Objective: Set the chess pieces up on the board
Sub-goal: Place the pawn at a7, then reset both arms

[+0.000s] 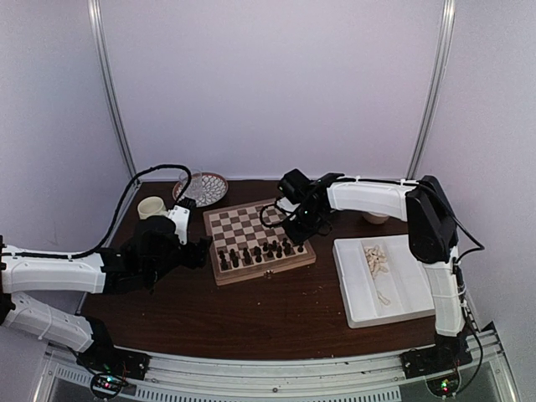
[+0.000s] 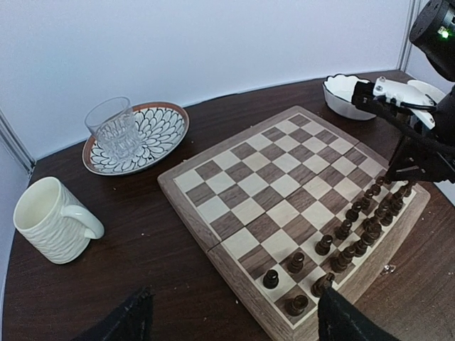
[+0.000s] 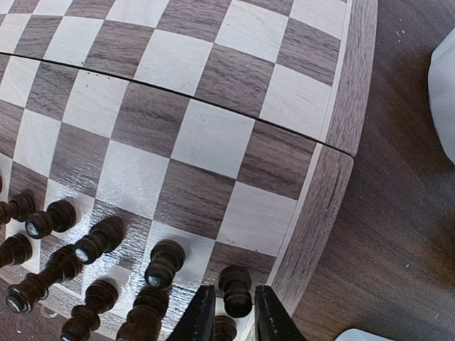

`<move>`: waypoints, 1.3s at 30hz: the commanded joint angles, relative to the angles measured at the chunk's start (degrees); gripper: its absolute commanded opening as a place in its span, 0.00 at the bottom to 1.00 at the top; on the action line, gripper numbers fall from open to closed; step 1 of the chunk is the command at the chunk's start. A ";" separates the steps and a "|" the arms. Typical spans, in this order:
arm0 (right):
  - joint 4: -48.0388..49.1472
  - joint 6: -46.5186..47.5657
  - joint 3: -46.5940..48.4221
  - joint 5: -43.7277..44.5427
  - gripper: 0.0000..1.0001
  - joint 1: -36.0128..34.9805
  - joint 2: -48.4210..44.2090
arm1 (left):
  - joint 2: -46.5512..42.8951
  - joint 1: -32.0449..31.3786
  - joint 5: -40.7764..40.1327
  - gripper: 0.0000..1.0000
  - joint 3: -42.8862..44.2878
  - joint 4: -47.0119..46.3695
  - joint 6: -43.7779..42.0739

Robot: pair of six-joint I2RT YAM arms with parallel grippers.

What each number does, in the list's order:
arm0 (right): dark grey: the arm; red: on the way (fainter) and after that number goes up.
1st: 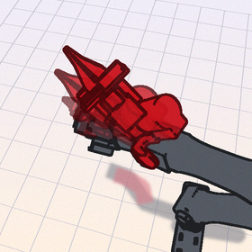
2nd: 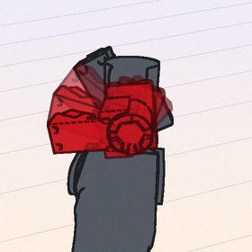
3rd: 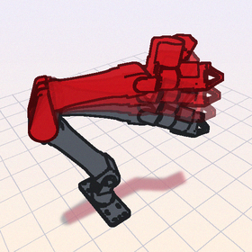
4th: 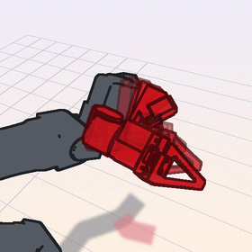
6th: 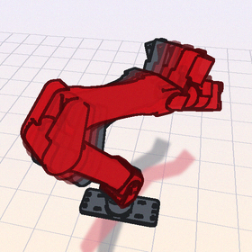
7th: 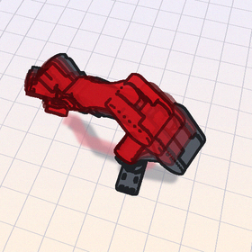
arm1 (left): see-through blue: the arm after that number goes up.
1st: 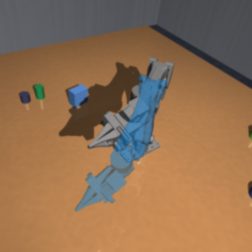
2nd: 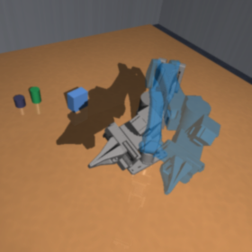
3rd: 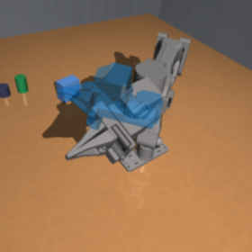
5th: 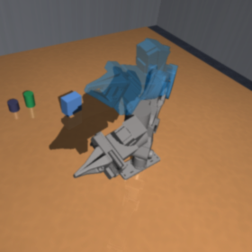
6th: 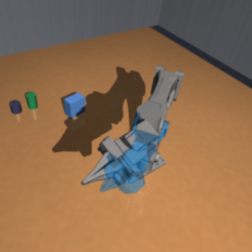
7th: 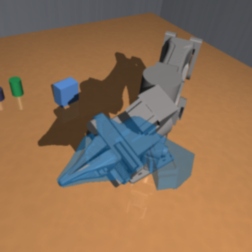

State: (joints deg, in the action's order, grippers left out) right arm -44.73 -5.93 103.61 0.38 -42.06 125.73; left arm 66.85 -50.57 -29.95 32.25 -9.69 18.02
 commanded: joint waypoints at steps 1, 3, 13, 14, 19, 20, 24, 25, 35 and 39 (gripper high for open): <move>0.78 -0.04 1.32 0.56 0.23 0.32 -0.56 | 0.00 0.38 0.69 0.80 0.38 -1.61 0.45; 0.87 0.00 1.57 0.85 0.24 0.32 -1.08 | -0.05 0.38 0.56 0.80 0.36 -1.66 0.44; 10.13 2.06 -4.90 3.16 0.33 0.32 -18.30 | -0.95 0.38 -1.28 0.80 0.10 -1.66 -1.20; 12.91 2.58 -7.95 3.76 0.33 0.29 -21.58 | -1.01 0.39 -1.45 0.80 0.02 -1.84 -1.35; 29.64 4.34 -27.33 6.92 0.49 0.32 -38.40 | -1.74 0.42 -1.42 0.80 -0.32 -1.98 -2.67; 32.15 4.45 -30.70 7.47 0.53 0.37 -41.42 | -1.93 0.39 -1.63 0.81 -0.41 -1.92 -3.17; 36.65 4.20 -41.88 9.44 0.62 0.37 -50.94 | -4.45 0.37 -0.75 0.97 -1.97 -2.67 -6.51; 36.69 3.95 -43.77 10.29 0.64 0.32 -52.85 | -5.24 0.38 0.32 0.98 -2.47 -3.15 -7.62; 71.96 13.03 -78.83 31.12 1.00 0.38 -70.42 | -9.93 0.50 -5.51 0.98 -5.77 -4.82 -14.15; 76.64 20.91 -84.37 30.57 0.95 2.05 -72.04 | -10.74 2.84 -8.29 0.98 -8.17 -8.18 -16.34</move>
State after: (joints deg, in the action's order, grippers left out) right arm 19.46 6.66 21.61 26.06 -41.71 54.96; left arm 57.10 -49.98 -33.71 25.89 -12.75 5.54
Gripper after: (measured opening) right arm 0.960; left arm 0.975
